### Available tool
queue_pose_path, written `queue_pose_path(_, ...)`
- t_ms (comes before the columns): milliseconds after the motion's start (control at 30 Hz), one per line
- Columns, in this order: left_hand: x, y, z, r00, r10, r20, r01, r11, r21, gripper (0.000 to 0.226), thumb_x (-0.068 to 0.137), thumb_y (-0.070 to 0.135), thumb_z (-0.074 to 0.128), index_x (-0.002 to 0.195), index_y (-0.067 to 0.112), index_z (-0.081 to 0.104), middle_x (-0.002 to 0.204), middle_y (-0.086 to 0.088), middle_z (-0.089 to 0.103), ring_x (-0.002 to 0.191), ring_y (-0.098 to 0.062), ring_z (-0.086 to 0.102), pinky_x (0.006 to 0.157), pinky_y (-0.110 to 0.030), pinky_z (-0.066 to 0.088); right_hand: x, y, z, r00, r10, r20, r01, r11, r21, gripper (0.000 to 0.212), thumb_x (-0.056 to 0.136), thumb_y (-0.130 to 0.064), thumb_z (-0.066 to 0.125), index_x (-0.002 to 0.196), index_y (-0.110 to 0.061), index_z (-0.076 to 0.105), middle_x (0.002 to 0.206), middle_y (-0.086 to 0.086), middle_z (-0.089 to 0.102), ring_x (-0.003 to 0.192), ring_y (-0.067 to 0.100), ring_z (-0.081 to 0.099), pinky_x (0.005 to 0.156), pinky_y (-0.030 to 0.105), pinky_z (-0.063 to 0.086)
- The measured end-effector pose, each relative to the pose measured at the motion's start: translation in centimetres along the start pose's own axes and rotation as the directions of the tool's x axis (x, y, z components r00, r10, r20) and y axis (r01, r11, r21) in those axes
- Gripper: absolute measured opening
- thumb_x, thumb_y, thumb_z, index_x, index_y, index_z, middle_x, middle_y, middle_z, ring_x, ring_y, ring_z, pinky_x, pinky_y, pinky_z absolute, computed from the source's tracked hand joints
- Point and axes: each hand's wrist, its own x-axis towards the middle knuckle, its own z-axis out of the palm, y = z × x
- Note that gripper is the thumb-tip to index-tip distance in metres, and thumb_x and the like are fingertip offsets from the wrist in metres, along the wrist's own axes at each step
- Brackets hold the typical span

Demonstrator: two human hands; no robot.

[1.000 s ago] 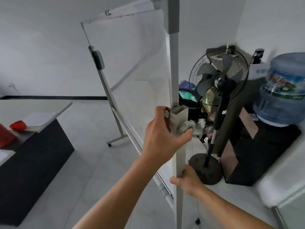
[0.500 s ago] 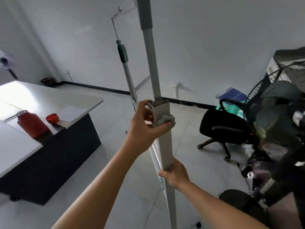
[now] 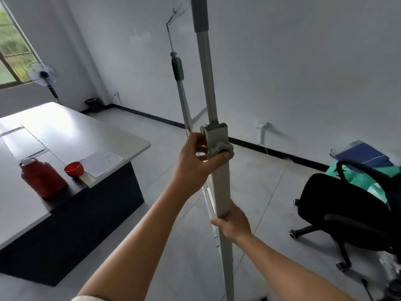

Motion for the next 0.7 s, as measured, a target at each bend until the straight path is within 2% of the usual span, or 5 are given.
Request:
queue_pose_path(67,4.0,-1.6,0.1,1.0,-0.002,0.0,0.002,1.0,0.026,0.049,0.064,0.036,0.08,0.103,0.018,0.055,0.101,-0.001,0.065,0.095,-0.021,0.065,0.083,-0.043,0.058,4.1,-1.0,-0.3,1.0,0.021,0.024,-0.021,1.0,0.011,0.065,0.069,-0.034,0.074,0.127,-0.029,0.047,0.117,-0.003,0.065,0.101,0.024,0.062,0.085,0.035,0.053)
queue_pose_path(167,9.9,-3.6,0.4,1.0,-0.01,-0.005,0.01,1.0,0.03,0.056,0.062,0.045,0.076,0.106,0.018,0.054,0.102,0.001,0.065,0.096,-0.018,0.064,0.085,-0.042,0.058,10.6,-2.5,-0.9,0.998,0.041,0.046,-0.042,0.999,0.024,0.067,0.068,-0.035,0.075,0.128,-0.03,0.046,0.117,-0.003,0.065,0.097,0.022,0.062,0.087,0.04,0.055)
queue_pose_path(333,19.8,-7.3,1.1,0.999,-0.027,-0.035,0.028,0.999,0.037,0.048,0.069,0.032,0.079,0.108,0.018,0.054,0.102,0.003,0.064,0.097,-0.015,0.063,0.085,-0.043,0.058,21.2,-4.7,-1.6,0.997,0.039,0.061,-0.04,0.999,0.012,0.059,0.071,-0.029,0.075,0.123,-0.024,0.049,0.099,-0.005,0.059,0.087,0.02,0.057,0.082,0.037,0.054)
queue_pose_path(500,29.8,-11.3,1.6,0.996,-0.002,-0.088,0.006,0.999,0.045,0.056,0.07,0.033,0.078,0.118,0.018,0.052,0.103,0.005,0.064,0.097,-0.013,0.063,0.085,-0.041,0.059,32.6,-6.2,-1.7,0.997,-0.019,0.07,0.02,1.0,-0.023,0.059,0.069,-0.034,0.075,0.122,-0.026,0.049,0.095,-0.007,0.059,0.085,0.018,0.059,0.079,0.039,0.057)
queue_pose_path(700,41.1,-15.5,1.9,0.994,0.023,-0.111,-0.013,0.996,0.086,0.081,0.078,0.026,0.076,0.143,0.031,0.027,0.096,0.005,0.06,0.093,-0.009,0.063,0.078,-0.023,0.056,45.4,-9.0,-2.7,0.989,-0.075,0.124,0.082,0.995,-0.053,0.061,0.072,-0.031,0.074,0.126,-0.023,0.046,0.095,-0.008,0.056,0.085,0.016,0.056,0.073,0.029,0.05)
